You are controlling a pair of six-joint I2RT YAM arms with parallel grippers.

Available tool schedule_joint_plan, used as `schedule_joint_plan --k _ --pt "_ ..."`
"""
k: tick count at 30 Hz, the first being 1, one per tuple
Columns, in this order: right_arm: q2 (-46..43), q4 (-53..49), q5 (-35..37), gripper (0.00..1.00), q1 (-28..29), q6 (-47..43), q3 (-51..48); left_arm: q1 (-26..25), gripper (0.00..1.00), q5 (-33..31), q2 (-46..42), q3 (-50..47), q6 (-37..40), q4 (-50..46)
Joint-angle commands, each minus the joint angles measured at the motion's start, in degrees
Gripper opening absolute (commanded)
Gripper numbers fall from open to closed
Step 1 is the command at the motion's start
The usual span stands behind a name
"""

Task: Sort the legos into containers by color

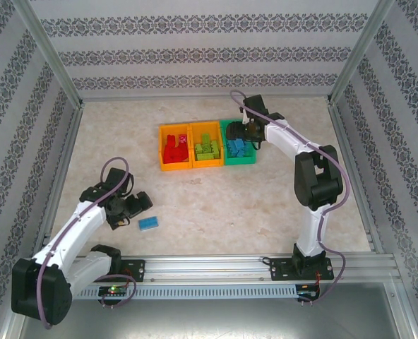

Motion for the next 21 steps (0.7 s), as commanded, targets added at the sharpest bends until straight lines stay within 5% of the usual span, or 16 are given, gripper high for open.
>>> schedule_joint_plan --k 1,9,21 --pt "-4.66 1.07 1.61 0.81 1.64 -0.16 -2.32 -3.69 1.00 0.98 -0.79 -1.14 -4.24 -3.27" --pt "-8.70 2.99 2.07 0.84 1.58 0.46 -6.30 -13.29 1.00 -3.03 5.91 0.26 -6.28 0.24" --pt "-12.77 4.11 3.20 0.85 0.55 1.67 -10.62 -14.89 0.96 -3.28 14.44 2.04 -3.45 3.55"
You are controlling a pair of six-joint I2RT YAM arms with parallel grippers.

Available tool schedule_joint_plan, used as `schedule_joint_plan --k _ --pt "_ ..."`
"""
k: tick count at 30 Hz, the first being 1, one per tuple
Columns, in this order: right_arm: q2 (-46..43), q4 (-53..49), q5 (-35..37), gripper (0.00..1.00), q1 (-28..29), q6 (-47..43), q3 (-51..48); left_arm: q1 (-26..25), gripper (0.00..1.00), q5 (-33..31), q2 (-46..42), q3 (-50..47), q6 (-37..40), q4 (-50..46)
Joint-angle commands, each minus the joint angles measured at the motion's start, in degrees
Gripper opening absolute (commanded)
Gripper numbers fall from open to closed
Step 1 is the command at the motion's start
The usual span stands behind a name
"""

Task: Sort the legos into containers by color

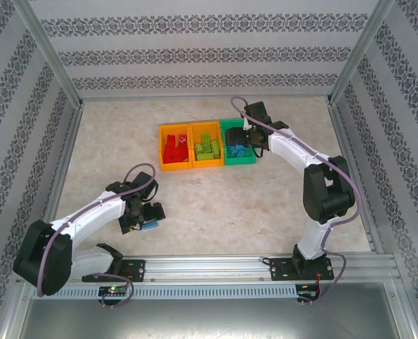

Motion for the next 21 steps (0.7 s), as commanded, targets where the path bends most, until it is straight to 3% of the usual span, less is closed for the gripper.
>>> schedule_joint_plan --k 1,13,21 --pt "-3.86 1.16 2.20 0.85 -0.79 0.94 -1.08 -0.89 0.96 -0.77 0.47 0.61 0.71 2.05" --pt "-10.03 1.55 4.81 0.88 -4.33 2.32 -6.85 -1.69 0.85 0.22 4.61 0.71 2.89 4.04" --pt "-15.93 2.07 6.38 0.91 -9.21 2.69 -14.00 -2.43 0.65 0.42 5.36 0.51 3.13 5.27"
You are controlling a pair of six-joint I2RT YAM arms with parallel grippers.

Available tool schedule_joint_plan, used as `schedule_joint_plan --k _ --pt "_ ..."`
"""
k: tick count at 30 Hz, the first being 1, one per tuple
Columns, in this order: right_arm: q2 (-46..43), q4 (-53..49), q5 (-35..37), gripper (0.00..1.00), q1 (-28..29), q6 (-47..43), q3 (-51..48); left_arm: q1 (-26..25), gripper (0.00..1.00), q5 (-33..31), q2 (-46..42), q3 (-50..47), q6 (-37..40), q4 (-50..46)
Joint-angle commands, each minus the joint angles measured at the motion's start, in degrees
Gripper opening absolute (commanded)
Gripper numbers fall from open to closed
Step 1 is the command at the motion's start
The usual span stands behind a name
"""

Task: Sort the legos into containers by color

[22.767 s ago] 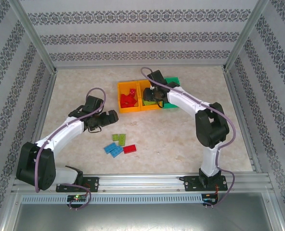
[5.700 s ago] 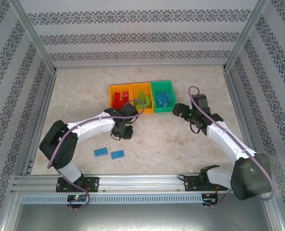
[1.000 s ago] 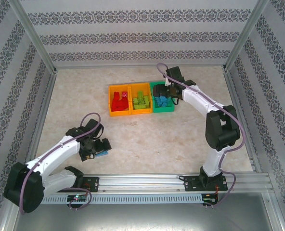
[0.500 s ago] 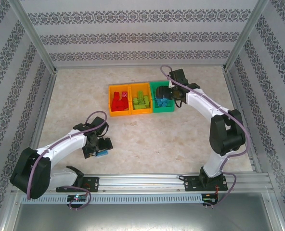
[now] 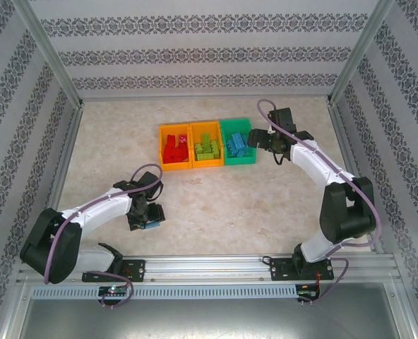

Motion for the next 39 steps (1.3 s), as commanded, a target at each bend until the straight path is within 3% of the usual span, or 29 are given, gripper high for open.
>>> schedule_joint_plan --k 1,4,11,16,23,29,34,39 --pt "-3.53 0.59 1.90 0.91 -1.93 0.85 -2.68 -0.95 0.62 -0.02 0.63 0.56 0.73 1.04" --pt "-5.40 0.52 1.81 0.91 -3.56 0.62 -4.77 -1.03 0.55 0.26 0.72 1.28 0.82 1.41" --pt "-8.84 0.72 2.86 0.92 -5.44 0.33 -9.78 -1.12 0.54 1.53 1.67 6.78 1.21 2.99" --pt "-11.05 1.53 2.52 0.92 -5.75 1.23 -13.79 -2.55 0.54 2.86 6.54 16.04 2.55 5.53" --pt "-14.71 3.26 0.36 0.91 -5.64 2.62 -20.05 -4.84 0.55 7.60 23.20 40.22 7.54 7.37" --pt "-17.63 3.48 -0.89 0.90 -5.30 4.01 -24.76 -5.00 0.55 8.74 38.50 64.76 10.91 3.07" --pt "-19.94 3.17 -0.54 0.90 -5.18 4.70 -27.14 -4.89 0.55 11.14 50.94 83.01 8.01 0.96" --pt "-22.10 2.88 -0.23 0.90 -5.18 5.47 -27.89 -4.33 0.55 11.93 59.14 91.80 1.03 2.79"
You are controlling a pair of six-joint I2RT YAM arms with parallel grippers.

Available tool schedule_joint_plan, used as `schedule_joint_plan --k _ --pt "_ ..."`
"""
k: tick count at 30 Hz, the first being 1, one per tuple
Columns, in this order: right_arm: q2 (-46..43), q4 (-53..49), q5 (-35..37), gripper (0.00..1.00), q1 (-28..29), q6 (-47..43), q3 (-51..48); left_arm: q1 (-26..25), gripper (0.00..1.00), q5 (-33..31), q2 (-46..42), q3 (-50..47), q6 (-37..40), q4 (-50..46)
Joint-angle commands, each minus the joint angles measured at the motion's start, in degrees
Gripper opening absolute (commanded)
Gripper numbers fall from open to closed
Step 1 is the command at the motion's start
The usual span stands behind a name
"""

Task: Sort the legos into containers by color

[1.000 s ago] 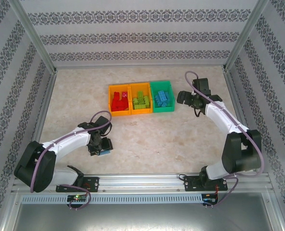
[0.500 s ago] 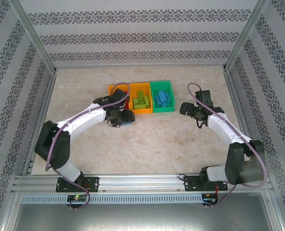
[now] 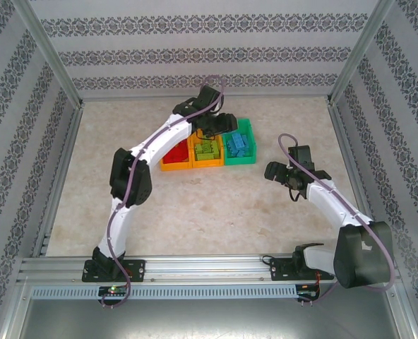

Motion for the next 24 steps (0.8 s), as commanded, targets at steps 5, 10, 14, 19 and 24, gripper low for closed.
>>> schedule_joint_plan --k 5,10,14,19,24 --pt "-3.21 0.60 -0.30 0.90 0.02 2.05 -1.77 0.86 0.55 3.05 7.35 5.60 -9.77 5.23" --pt "-3.91 0.66 -0.28 0.90 0.02 2.12 -2.76 0.93 0.56 3.02 11.75 12.73 -10.07 5.49" --pt "-4.38 0.66 -0.24 0.90 0.02 2.42 -3.56 1.50 0.59 2.41 13.51 14.78 -10.42 4.96" --pt "-4.91 0.77 0.14 0.91 0.02 2.42 -3.89 1.88 0.71 2.42 14.17 14.77 -10.21 3.90" --pt "-4.74 0.66 0.03 0.91 -0.03 2.37 -3.41 1.86 0.88 2.23 13.53 14.81 -9.82 3.25"
